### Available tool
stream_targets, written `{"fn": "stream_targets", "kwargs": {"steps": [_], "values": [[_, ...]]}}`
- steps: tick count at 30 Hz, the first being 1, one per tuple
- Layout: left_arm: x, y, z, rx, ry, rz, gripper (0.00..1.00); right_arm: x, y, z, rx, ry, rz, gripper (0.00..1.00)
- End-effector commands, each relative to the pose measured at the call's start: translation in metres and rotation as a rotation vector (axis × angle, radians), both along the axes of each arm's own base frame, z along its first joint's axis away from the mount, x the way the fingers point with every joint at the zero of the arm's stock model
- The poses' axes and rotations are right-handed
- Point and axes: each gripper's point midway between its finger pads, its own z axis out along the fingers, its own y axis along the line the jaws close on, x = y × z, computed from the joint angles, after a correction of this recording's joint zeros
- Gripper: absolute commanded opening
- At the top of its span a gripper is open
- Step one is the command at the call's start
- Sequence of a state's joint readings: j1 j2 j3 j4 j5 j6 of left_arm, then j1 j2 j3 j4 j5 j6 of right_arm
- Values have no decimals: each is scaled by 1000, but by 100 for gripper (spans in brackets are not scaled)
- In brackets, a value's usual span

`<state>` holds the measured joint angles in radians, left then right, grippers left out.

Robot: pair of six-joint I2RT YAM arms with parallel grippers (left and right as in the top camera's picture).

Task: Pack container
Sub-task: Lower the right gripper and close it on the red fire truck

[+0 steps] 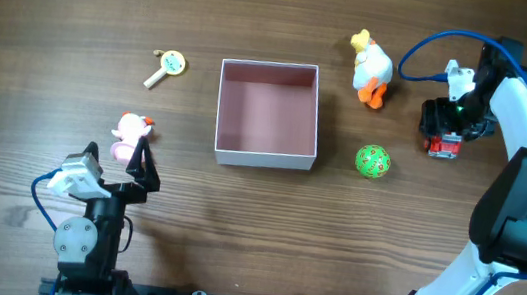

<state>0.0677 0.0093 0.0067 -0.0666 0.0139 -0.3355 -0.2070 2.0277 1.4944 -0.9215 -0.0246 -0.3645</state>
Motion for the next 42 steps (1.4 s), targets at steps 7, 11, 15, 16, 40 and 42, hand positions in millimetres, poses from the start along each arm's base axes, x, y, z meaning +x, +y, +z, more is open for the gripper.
{"fn": "stream_targets", "kwargs": {"steps": [7, 11, 15, 16, 40, 42], "values": [[0, -1, -2, -10, 6, -5, 100, 1, -8, -5, -31, 5, -10, 41], [0, -1, -2, -10, 6, -5, 100, 3, -8, -5, -32, -3, -14, 40], [0, -1, -2, -10, 6, -5, 100, 4, -8, -4, -33, -8, -13, 41], [0, -1, -2, -10, 6, -5, 100, 5, -8, -3, -34, -10, -13, 41], [0, -1, -2, -10, 6, -5, 100, 43, -14, 57, -30, -135, -85, 37], [0, -1, -2, -10, 6, -5, 100, 43, -8, 57, 1, -136, -79, 37]]}}
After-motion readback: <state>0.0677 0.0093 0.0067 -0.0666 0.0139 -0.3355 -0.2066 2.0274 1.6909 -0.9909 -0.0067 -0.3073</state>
